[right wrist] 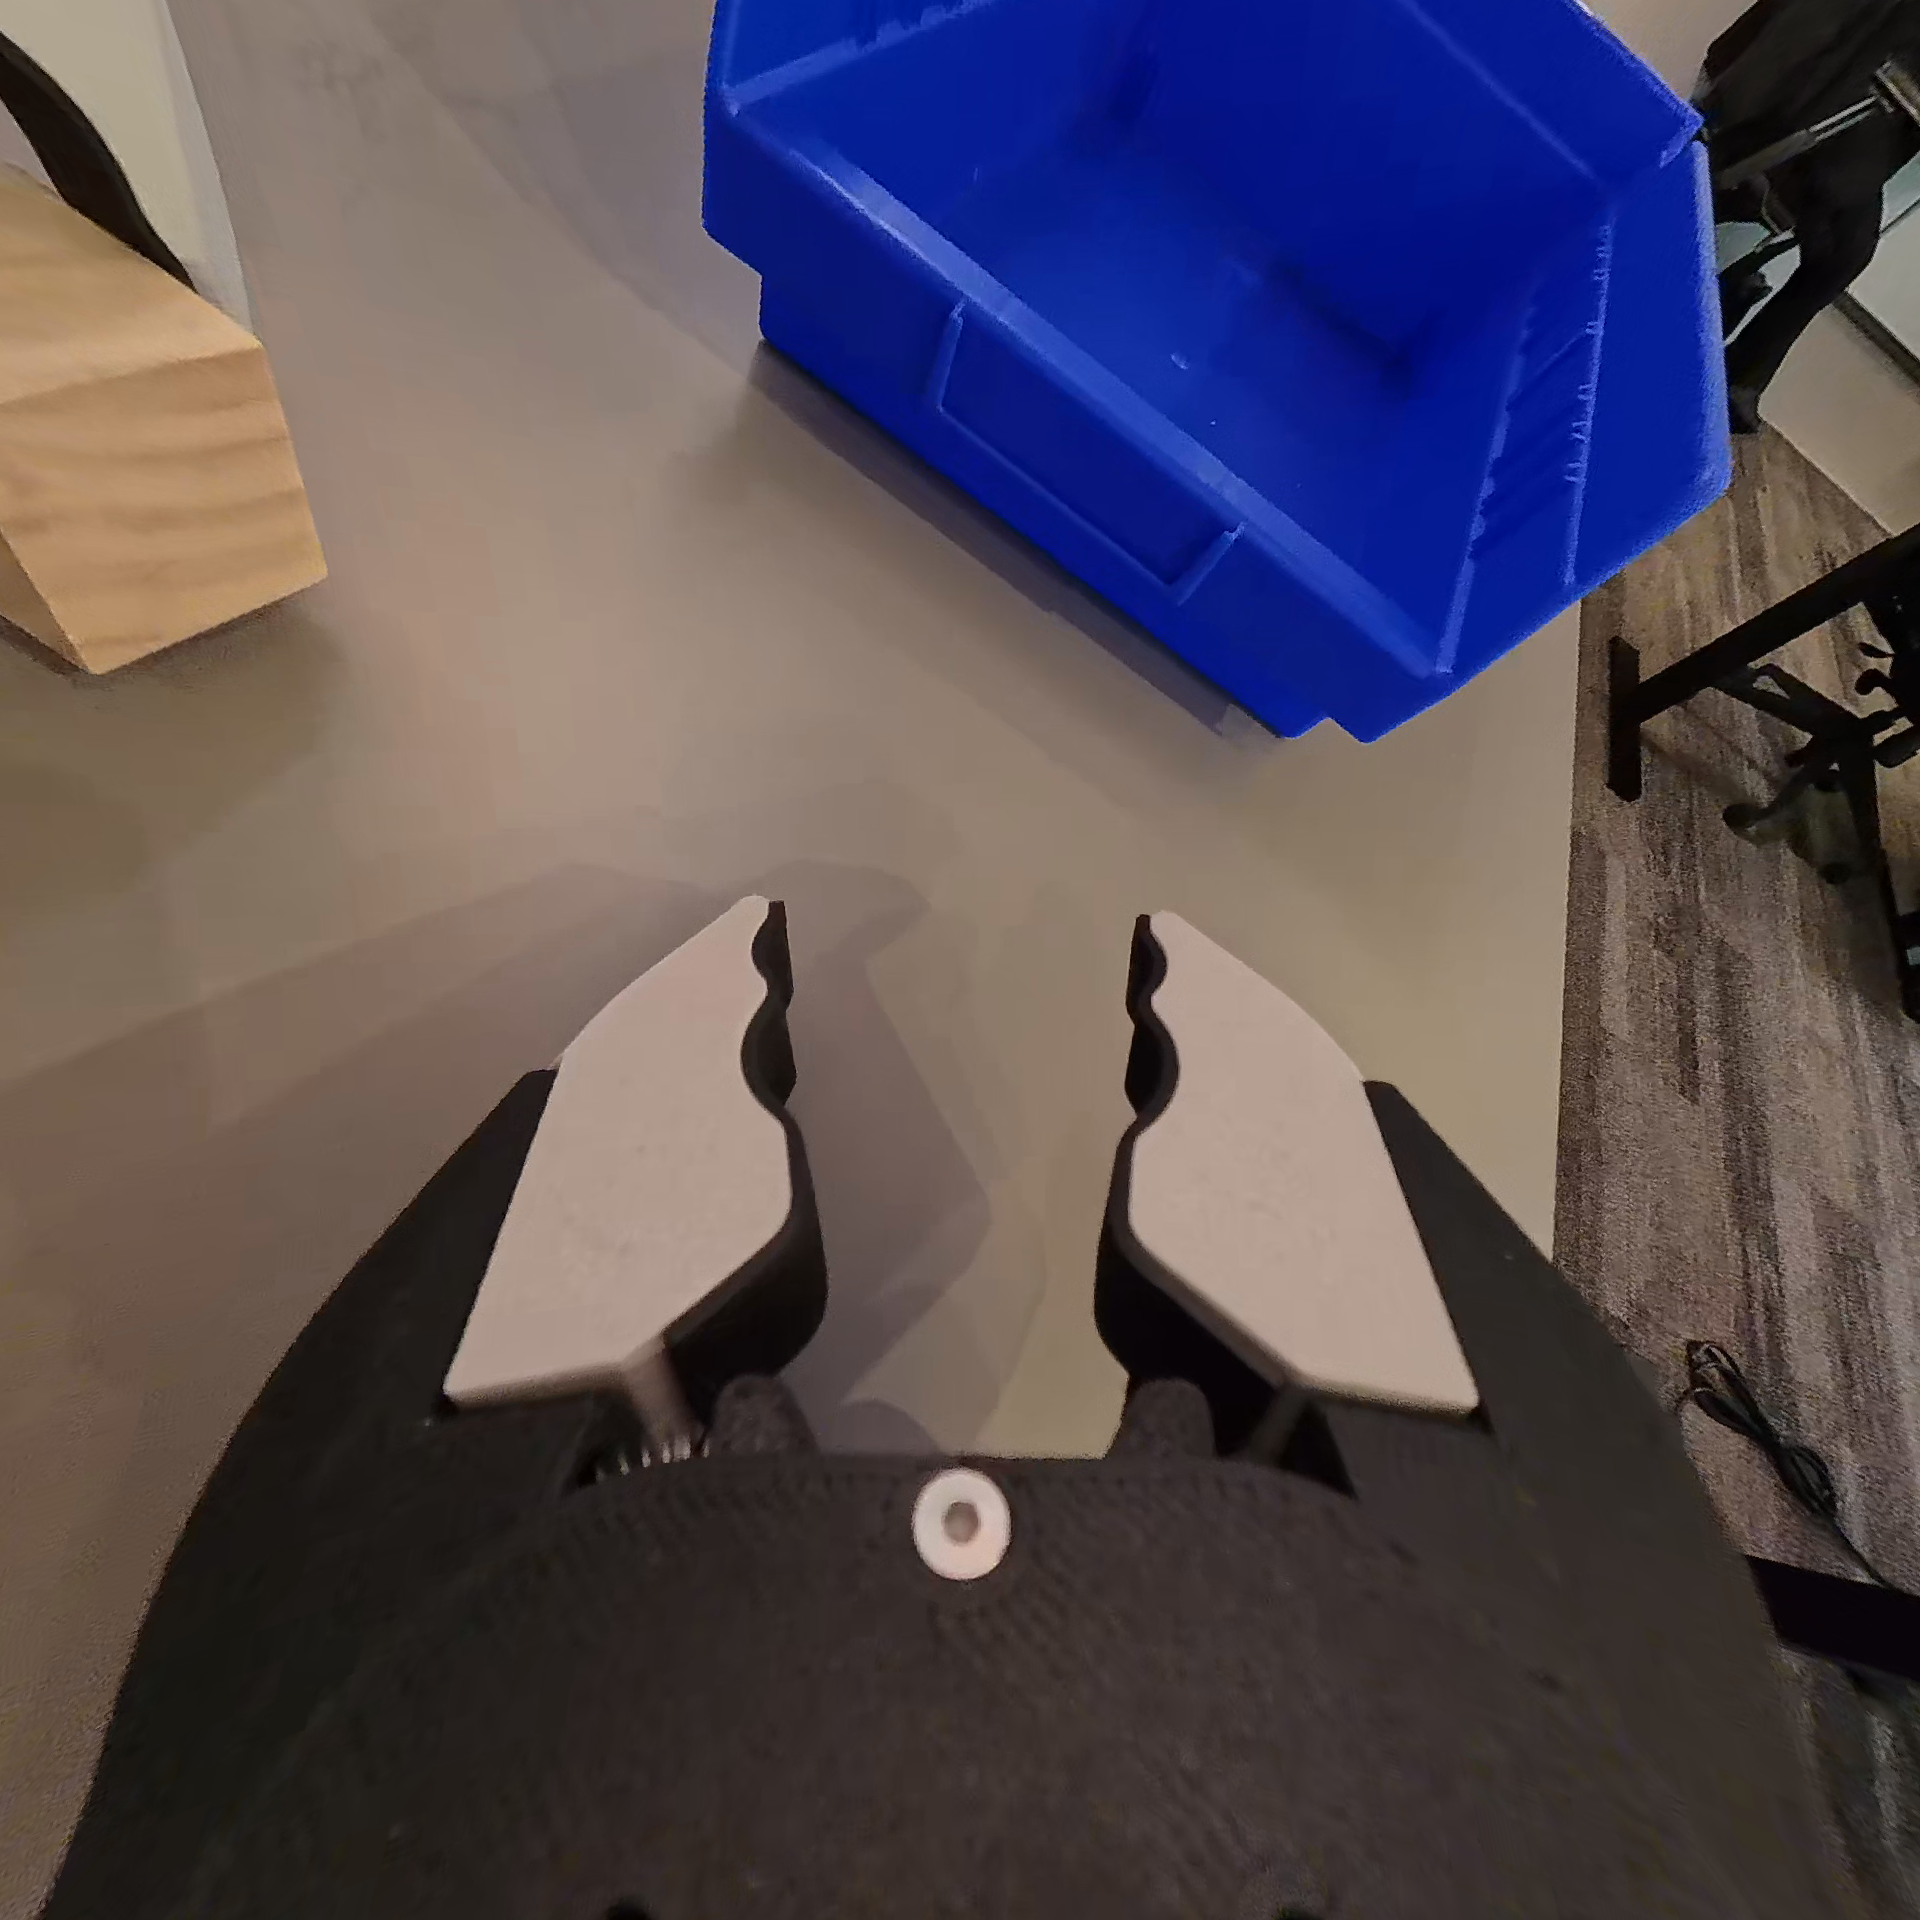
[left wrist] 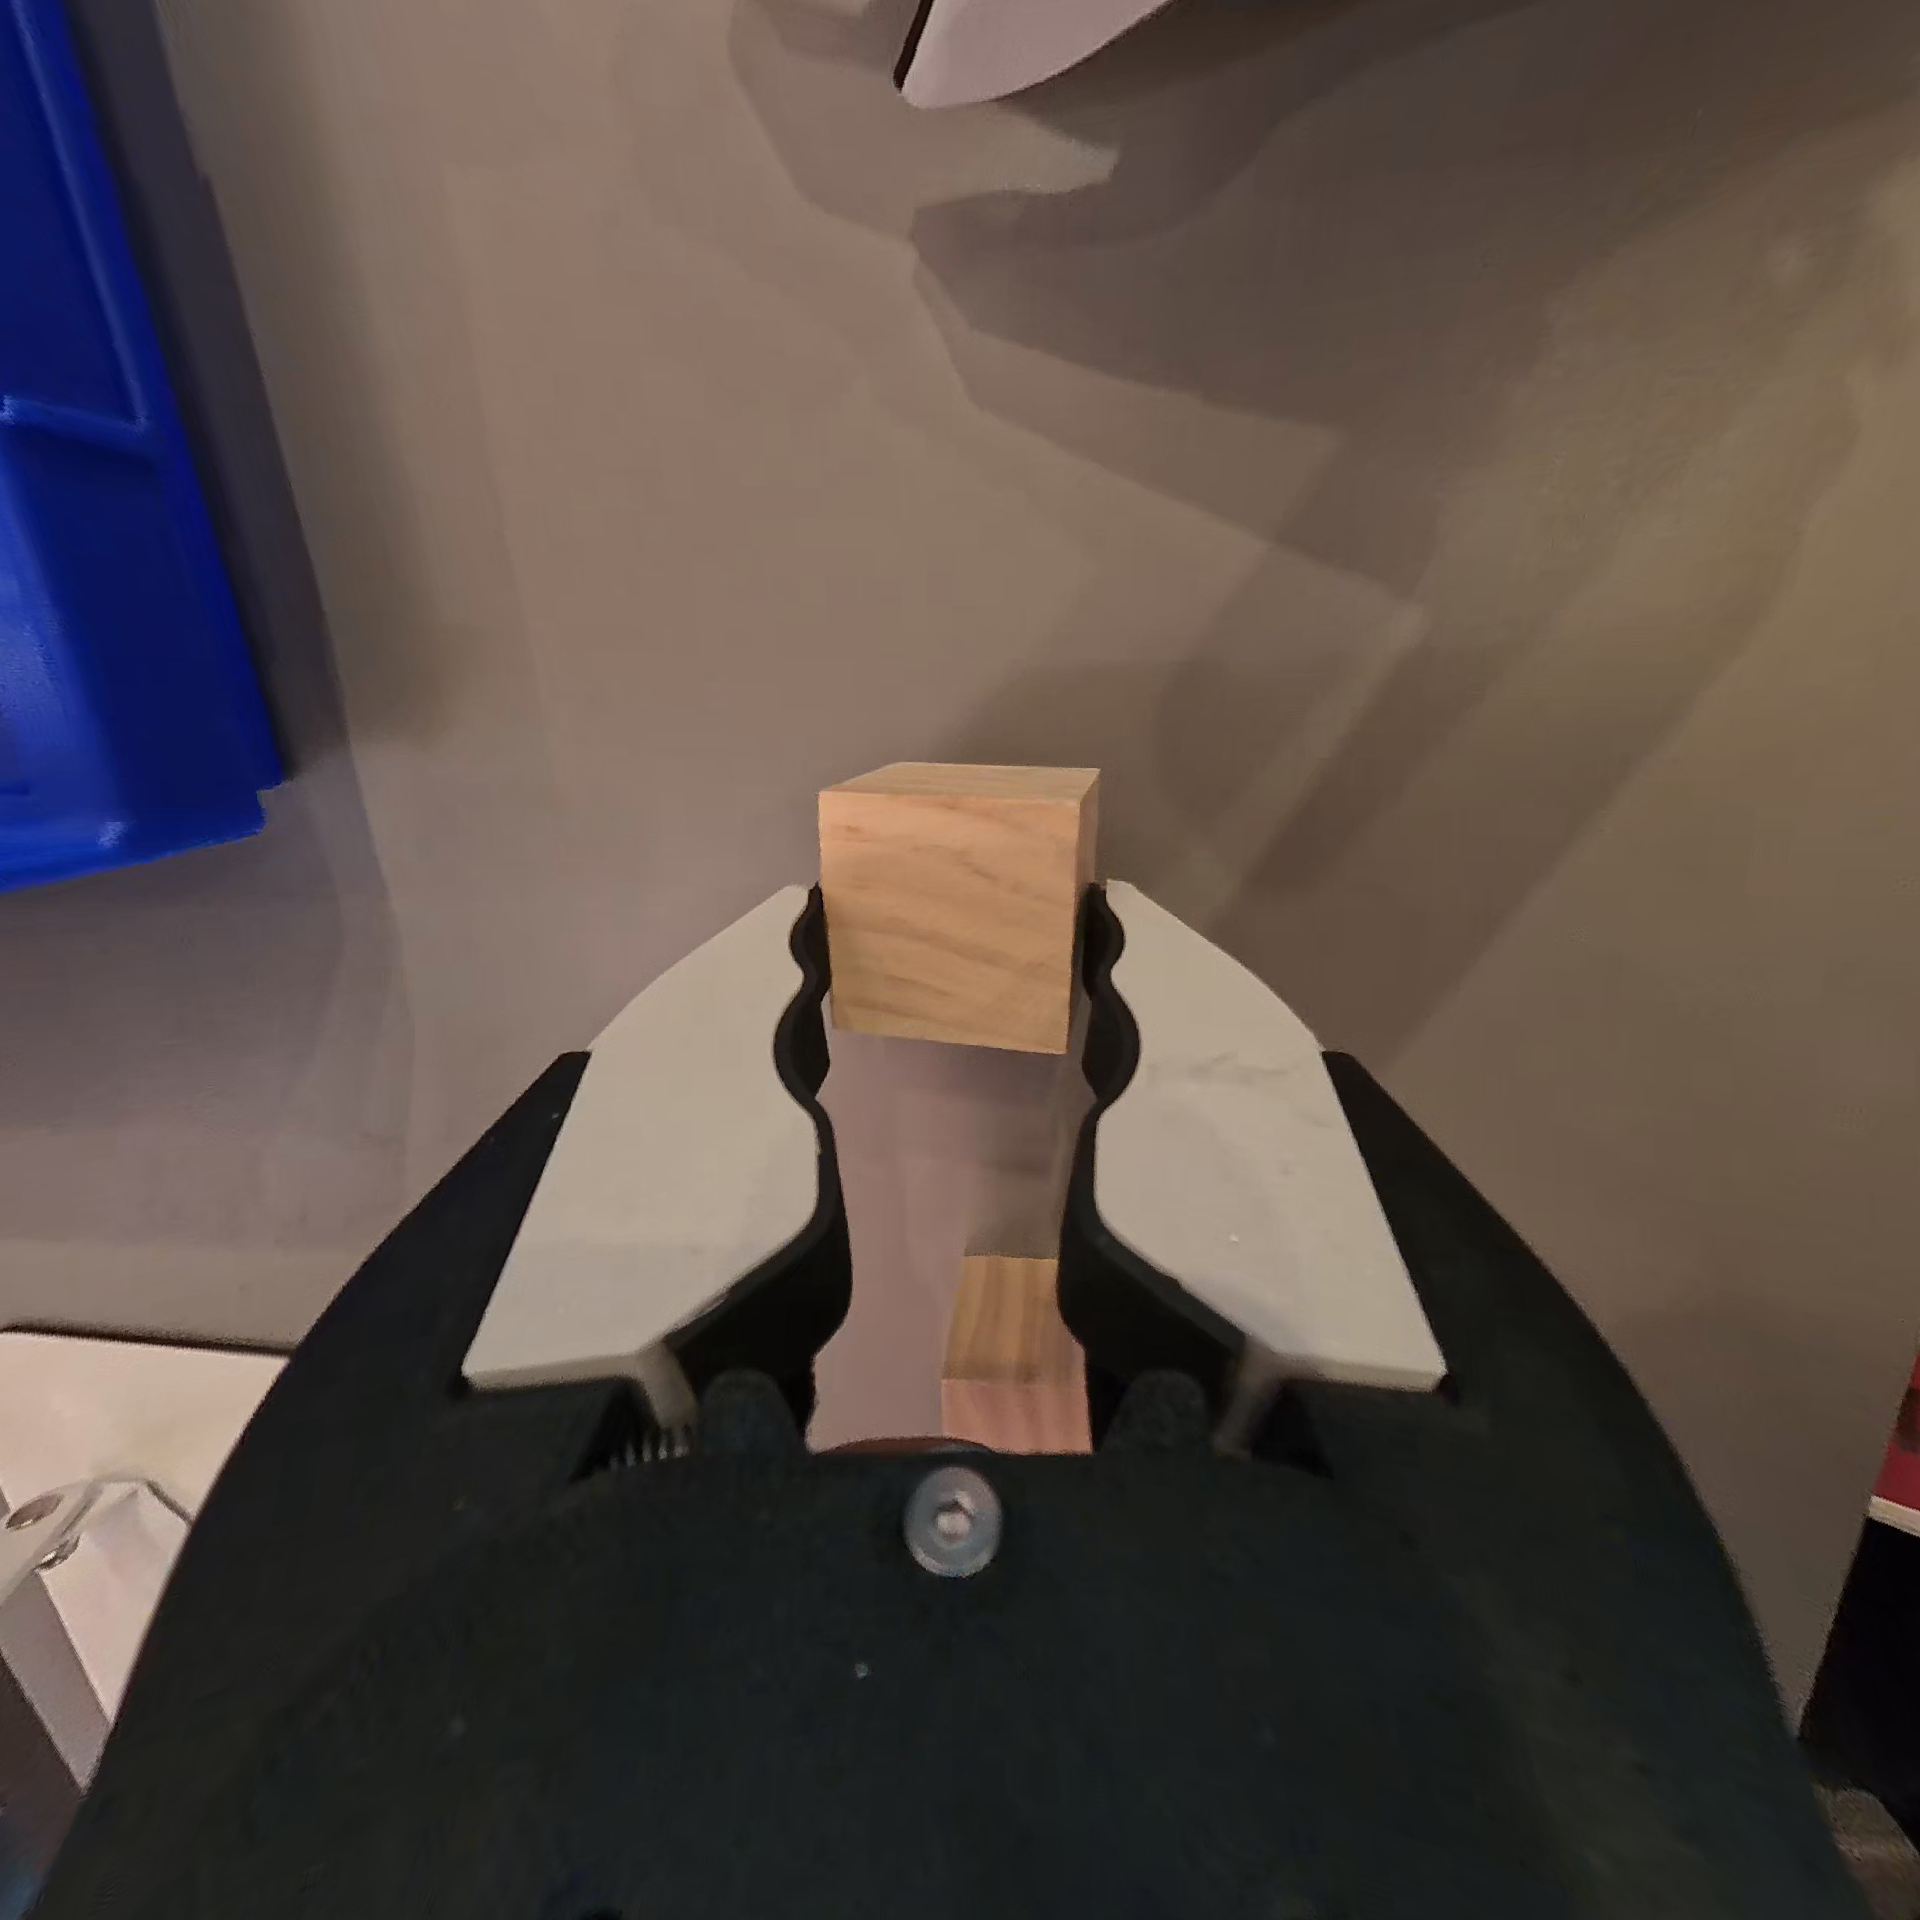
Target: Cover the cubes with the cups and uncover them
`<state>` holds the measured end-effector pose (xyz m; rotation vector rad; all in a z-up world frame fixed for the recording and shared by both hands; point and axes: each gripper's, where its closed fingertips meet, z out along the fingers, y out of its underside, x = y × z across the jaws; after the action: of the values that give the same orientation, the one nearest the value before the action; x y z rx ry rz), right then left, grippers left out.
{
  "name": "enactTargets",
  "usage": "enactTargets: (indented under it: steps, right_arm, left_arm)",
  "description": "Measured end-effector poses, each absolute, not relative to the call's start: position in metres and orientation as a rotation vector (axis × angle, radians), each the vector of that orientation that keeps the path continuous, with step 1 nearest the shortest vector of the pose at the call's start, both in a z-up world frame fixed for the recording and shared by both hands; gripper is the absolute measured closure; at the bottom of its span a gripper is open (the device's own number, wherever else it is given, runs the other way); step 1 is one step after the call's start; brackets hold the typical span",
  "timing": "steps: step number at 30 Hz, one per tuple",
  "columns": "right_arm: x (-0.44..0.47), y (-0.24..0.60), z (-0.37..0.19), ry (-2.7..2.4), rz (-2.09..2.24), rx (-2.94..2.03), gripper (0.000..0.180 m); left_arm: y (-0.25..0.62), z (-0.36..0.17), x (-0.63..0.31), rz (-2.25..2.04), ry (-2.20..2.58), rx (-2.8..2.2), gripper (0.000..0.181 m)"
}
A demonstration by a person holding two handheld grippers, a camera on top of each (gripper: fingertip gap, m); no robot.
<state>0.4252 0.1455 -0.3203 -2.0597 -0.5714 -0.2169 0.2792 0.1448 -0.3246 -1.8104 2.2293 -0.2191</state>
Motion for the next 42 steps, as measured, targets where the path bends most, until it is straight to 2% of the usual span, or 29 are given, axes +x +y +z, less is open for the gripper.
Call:
enactTargets:
  steps: [8,12,13,15,19,23,28,34,40,42]
  right_arm:
    - [0.425,0.146,-0.321,-0.574,-0.221,-2.063,0.117]
    - [0.425,0.145,-0.319,-0.567,-0.21,-2.057,0.117]
    - [0.425,0.145,-0.319,-0.565,-0.206,-2.055,0.116]
    - [0.425,0.145,-0.318,-0.561,-0.2,-2.05,0.116]
    - [0.425,0.145,-0.318,-0.56,-0.196,-2.048,0.116]
    - [0.425,0.145,-0.319,-0.567,-0.204,-2.052,0.117]
    - [0.426,0.146,-0.32,-0.569,-0.218,-2.058,0.117]
    - [0.427,0.147,-0.32,-0.556,-0.229,-2.06,0.117]
    - [0.429,0.147,-0.321,-0.555,-0.246,-2.069,0.116]
    - [0.429,0.147,-0.321,-0.553,-0.249,-2.068,0.116]
  left_arm:
    - [0.143,-0.334,0.286,-0.221,2.224,-1.824,0.133]
    - [0.145,-0.324,0.287,-0.226,2.174,-1.818,0.087]
    - [0.147,-0.317,0.286,-0.232,2.147,-1.808,0.088]
    - [0.146,-0.296,0.279,-0.28,2.095,-1.769,0.099]
    - [0.152,-0.242,0.238,-0.328,1.907,-1.666,0.142]
    - [0.18,-0.197,0.156,-0.294,1.603,-1.621,0.181]
    - [0.217,-0.18,0.013,-0.244,1.237,-1.746,0.181]
    - [0.238,-0.211,-0.148,-0.126,0.831,-1.875,0.181]
    - [0.236,-0.271,-0.201,-0.107,0.675,-1.937,0.181]
    - [0.238,-0.272,-0.202,-0.059,0.688,-1.918,0.181]
